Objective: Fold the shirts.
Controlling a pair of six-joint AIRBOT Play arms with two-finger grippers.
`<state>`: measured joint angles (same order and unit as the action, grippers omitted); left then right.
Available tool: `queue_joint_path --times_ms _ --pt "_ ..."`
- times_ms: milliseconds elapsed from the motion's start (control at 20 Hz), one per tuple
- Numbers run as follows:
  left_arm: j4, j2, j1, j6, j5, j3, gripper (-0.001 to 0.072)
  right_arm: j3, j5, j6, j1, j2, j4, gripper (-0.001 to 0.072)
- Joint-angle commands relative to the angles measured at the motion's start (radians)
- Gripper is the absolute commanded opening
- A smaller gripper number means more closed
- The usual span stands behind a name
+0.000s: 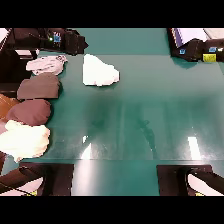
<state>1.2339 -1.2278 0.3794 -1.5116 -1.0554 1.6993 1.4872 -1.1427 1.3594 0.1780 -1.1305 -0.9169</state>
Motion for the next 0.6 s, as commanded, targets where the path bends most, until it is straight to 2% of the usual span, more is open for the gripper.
queue_joint_path --times_ms 0,550 --pt "0.000 -0.001 0.000 0.000 -0.001 -0.001 0.0025 0.000 0.000 0.000 0.001 -0.002 0.002 0.0014" --pt "0.000 -0.001 0.000 0.000 0.001 -0.001 0.0025 0.001 0.010 0.000 0.001 -0.097 0.002 0.0014"
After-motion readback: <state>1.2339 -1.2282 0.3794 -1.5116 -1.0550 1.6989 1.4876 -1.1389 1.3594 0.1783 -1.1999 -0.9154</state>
